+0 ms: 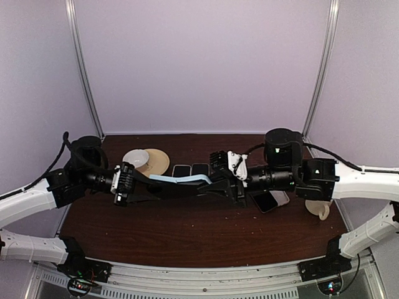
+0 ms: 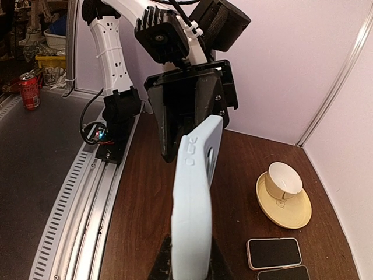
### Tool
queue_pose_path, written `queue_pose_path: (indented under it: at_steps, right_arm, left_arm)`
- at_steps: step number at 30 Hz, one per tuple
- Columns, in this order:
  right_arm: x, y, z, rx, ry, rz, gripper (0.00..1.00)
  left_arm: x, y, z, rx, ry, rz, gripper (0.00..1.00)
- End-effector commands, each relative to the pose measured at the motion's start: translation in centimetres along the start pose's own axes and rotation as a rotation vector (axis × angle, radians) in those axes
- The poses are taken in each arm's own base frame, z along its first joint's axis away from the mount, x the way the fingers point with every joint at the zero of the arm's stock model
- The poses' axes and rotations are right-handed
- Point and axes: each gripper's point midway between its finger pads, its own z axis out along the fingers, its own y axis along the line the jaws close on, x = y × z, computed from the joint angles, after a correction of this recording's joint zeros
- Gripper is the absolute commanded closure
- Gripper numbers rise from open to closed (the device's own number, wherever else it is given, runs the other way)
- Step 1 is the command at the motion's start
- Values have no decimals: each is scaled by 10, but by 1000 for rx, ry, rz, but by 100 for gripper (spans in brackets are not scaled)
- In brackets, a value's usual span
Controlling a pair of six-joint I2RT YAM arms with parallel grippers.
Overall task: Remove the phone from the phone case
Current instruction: Pass from the right arm to the left, then remove the phone case from the phone.
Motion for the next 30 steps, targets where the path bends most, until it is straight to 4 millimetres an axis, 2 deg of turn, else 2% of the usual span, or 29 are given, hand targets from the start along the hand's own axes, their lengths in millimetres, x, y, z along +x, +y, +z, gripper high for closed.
queue_pose_path:
  at_steps: [1, 4, 9, 14, 15, 19, 20, 21, 22, 25, 30]
  right_arm:
    - [-58, 0, -3, -3, -183, -54, 100]
    - [-57, 1, -2, -1, -184, -53, 100]
    - [-56, 1, -1, -1, -179, -44, 100]
    - [-51, 1, -1, 6, -166, -30, 99]
    - [-49, 0, -1, 15, -160, -23, 89]
    - [-34, -6, -3, 64, -101, 15, 38]
    - [-29, -8, -4, 79, -82, 27, 15]
    - [-24, -7, -4, 80, -60, 38, 4]
    - [-20, -7, -5, 83, -43, 50, 1]
    - [-11, -5, -9, 85, -6, 120, 1]
    - [-9, -7, -16, 98, 62, 289, 1]
  left_arm:
    - [3, 24, -1, -124, 39, 60, 71]
    - [5, 28, -2, -142, 49, 66, 79]
    - [6, 34, -3, -175, 66, 75, 100]
    - [6, 37, -5, -193, 77, 85, 100]
    - [7, 38, -5, -197, 81, 86, 100]
    - [9, 40, -7, -212, 102, 104, 100]
    - [10, 40, -7, -213, 108, 110, 100]
    - [11, 39, -7, -214, 113, 120, 100]
    - [12, 38, -7, -214, 115, 131, 100]
    - [13, 35, -7, -209, 122, 158, 100]
    - [21, 21, 0, -168, 163, 241, 100]
